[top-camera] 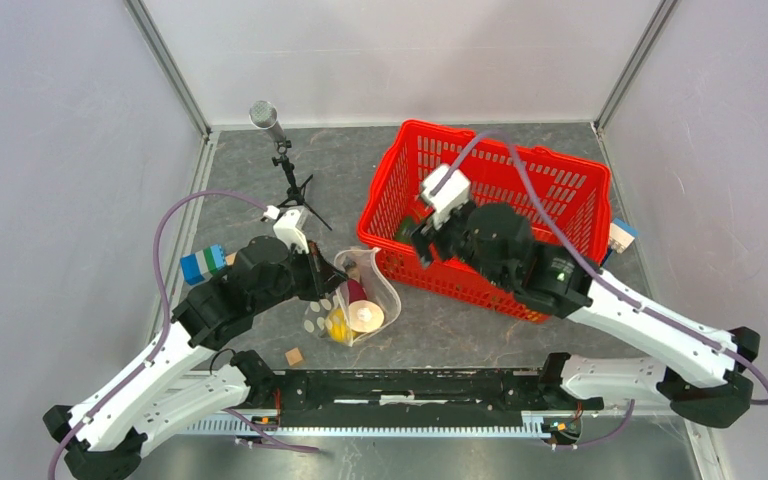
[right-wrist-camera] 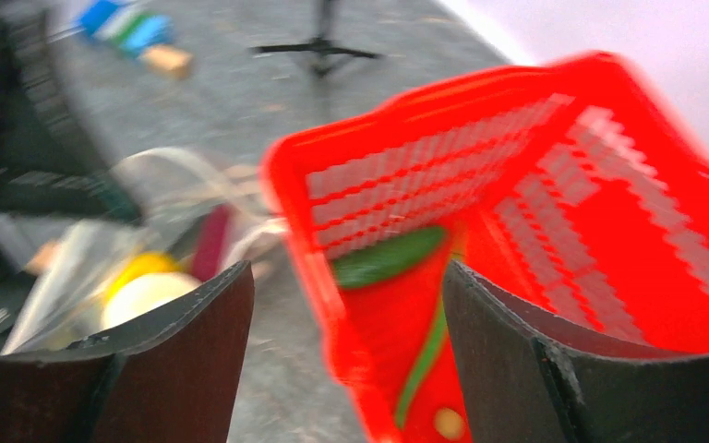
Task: Place the food in the zip-top bag and seal the zipper
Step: Place the fake fruit in the zipper food storage bag, then pick up the fake vegetable from the bin.
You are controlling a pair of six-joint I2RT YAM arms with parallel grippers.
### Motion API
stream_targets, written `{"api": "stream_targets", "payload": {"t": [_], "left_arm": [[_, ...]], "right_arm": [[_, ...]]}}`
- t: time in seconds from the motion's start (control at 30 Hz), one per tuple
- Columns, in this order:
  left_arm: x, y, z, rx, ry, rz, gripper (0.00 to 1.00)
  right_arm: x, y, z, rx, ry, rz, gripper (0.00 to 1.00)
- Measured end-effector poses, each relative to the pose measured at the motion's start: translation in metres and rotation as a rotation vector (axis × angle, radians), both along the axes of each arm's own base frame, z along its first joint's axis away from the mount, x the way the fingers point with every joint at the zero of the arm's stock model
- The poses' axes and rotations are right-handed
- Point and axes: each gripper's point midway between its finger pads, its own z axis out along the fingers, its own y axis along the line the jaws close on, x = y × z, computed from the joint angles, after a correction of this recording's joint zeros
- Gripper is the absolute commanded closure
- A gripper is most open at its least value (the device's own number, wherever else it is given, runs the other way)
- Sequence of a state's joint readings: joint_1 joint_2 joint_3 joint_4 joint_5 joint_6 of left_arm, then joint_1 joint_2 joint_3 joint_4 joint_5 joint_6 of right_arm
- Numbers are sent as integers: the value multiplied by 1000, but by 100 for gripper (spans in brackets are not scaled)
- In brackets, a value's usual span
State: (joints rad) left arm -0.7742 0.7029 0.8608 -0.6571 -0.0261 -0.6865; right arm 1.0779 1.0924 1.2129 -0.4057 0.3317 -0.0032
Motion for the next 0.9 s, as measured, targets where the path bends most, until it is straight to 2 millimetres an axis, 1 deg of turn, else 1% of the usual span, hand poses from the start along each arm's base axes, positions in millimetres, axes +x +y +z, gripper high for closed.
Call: {"api": "stream_targets", "payload": {"t": [0.03, 0.07, 0.1, 0.13, 0.17, 0.2, 0.23, 0.3, 0.33, 0.37, 0.43, 0.5, 0.57, 0.63, 0.67, 0.83, 0.9], "left_arm": [[0, 0, 0, 0, 0, 0, 93], [0, 0, 0, 0, 0, 0, 93], [0, 0, 0, 1, 1, 0, 92], [0, 0, 0, 1, 1, 0, 92], [0, 0, 0, 1, 1, 0, 92], [0, 0, 0, 0, 1, 0, 92], [0, 0, 0, 0, 1, 0, 92], [0, 0, 0, -1, -1, 0, 92], [0, 0, 1, -3, -3, 0, 92], [-1, 1, 2, -5, -5, 0, 92], [-1, 1, 3, -9, -9, 0, 92], [-1, 1, 4, -11, -12, 0, 92], [-2, 2, 4, -13, -13, -1, 92], [-2, 2, 5, -15, -16, 0, 92], [-2, 2, 5, -16, -16, -1, 92], [-2, 2, 6, -16, -18, -1, 92], [-2, 2, 6, -17, -19, -1, 91]], "right_arm": [[16, -19, 9, -3, -15, -105, 24], [26, -30, 12, -6, -18, -163, 24], [43, -52, 13, -17, -15, -259, 24], [57, -72, 10, -32, -8, -340, 23], [71, -95, 3, -58, 10, -426, 23], [82, -117, -8, -98, 38, -502, 23], [91, -136, -20, -136, 68, -560, 24], [101, -166, -51, -213, 148, -642, 25], [101, -174, -65, -244, 187, -656, 26], [101, -187, -89, -284, 254, -668, 26], [94, -202, -127, -347, 365, -669, 26], [82, -219, -161, -406, 469, -683, 26], [70, -228, -186, -447, 554, -673, 27], [59, -233, -205, -479, 627, -650, 28], [57, -233, -211, -488, 649, -637, 29], [52, -213, -237, -440, 737, -534, 30], [50, -206, -249, -424, 775, -511, 32]]}}
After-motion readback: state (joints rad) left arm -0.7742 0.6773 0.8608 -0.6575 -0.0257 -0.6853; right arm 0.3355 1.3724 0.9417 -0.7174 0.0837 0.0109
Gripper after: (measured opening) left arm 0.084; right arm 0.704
